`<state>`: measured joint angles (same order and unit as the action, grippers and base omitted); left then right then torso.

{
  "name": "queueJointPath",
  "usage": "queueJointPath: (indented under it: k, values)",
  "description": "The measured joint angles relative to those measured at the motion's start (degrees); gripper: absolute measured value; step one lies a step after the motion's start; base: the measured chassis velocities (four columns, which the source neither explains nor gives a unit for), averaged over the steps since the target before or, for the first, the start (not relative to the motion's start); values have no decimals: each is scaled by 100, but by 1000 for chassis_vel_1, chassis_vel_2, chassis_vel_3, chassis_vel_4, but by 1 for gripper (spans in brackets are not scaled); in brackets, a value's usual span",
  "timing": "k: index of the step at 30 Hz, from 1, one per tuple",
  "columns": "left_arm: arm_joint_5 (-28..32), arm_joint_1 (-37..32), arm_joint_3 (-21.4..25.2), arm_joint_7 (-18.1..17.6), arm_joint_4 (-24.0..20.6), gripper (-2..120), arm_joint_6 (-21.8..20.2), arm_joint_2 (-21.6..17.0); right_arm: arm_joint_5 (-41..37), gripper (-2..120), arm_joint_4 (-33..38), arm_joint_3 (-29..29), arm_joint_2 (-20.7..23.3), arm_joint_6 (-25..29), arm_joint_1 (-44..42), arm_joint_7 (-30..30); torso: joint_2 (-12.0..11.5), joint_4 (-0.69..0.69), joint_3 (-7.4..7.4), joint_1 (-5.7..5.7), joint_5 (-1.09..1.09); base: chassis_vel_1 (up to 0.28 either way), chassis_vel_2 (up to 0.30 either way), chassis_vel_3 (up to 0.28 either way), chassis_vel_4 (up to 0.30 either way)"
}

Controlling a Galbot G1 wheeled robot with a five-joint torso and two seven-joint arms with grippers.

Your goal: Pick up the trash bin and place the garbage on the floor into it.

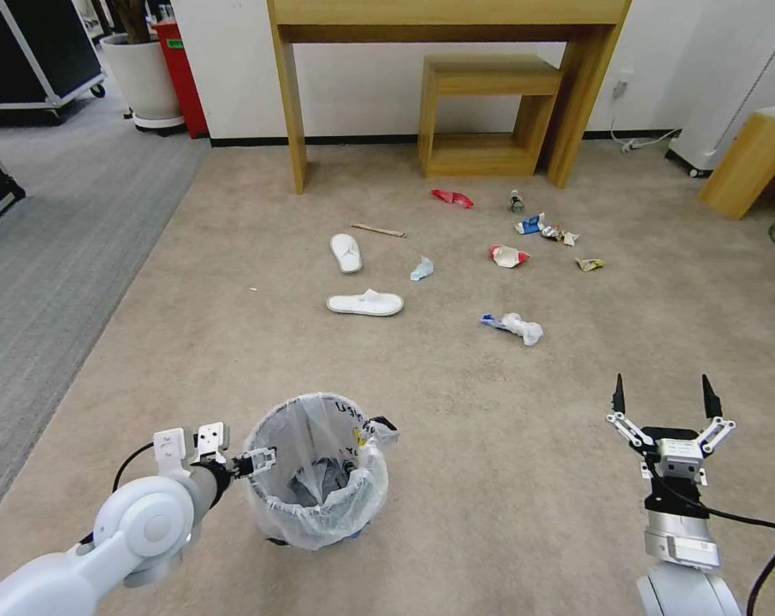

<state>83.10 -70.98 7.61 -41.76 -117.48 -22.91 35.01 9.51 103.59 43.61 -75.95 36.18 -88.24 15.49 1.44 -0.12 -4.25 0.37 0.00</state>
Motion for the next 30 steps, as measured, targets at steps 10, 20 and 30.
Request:
queueJointPath:
  k: [10,20,30]
  values:
    - [-294,173,-287,47,253,100,-145,72,39,100,1,55,7,1,1,-32,0,0,0,0,0,0,0,0,0]
    - [-282,241,-341,-7,277,99,-113,145,208,100,-74,38,33,-28,72,75,0,0,0,0,0,0,0,0,0]
    - [-192,460,-552,-177,361,65,-30,211,50,100,-112,64,127,-6,95,148,0,0,0,0,1,0,0,0,0]
